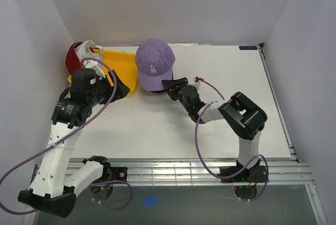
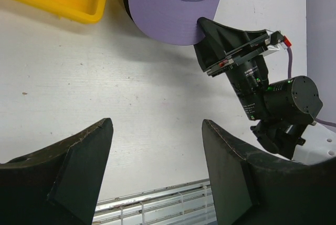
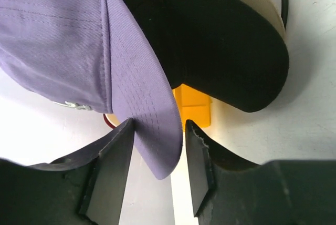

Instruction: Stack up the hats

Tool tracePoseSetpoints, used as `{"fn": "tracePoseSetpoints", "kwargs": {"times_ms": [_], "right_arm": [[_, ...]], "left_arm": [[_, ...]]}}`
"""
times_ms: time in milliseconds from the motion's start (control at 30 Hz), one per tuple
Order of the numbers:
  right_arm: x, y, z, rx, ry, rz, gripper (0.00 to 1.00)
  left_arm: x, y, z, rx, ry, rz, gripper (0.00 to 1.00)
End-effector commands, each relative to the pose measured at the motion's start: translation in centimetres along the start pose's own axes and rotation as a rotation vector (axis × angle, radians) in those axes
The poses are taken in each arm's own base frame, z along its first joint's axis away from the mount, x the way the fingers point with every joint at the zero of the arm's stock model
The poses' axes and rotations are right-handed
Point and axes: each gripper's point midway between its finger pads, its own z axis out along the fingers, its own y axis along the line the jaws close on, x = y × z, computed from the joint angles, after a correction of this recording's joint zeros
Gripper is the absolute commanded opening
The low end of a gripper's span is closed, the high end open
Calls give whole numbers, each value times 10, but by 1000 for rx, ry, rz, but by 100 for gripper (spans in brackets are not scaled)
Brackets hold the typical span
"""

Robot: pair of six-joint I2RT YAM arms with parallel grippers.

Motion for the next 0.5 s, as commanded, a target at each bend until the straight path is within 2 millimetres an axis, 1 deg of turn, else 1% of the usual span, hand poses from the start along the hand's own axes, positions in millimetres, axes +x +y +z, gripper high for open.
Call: {"fn": "tracePoseSetpoints", "kwargs": {"times_ms": [0,33,300,333,467], "right_arm": [[9,-22,-2,36,46,-69,50],[10,-25,-2,38,50,-68,52],[13,-24,-4,-15,65,-18,56],[12,-18,-5,-38,62,-6,58],[11,-12,-8,-68,56,-3,63]], "left_arm": [[-4,-5,-3,26,-21,13,79],[-4,-5,-3,26,-21,13,79],[-2,-5,-2,30,-19,12,79],[-2,-5,-1,30,-17,10,79],[-1,-5,0,37,-15,11,79]]}}
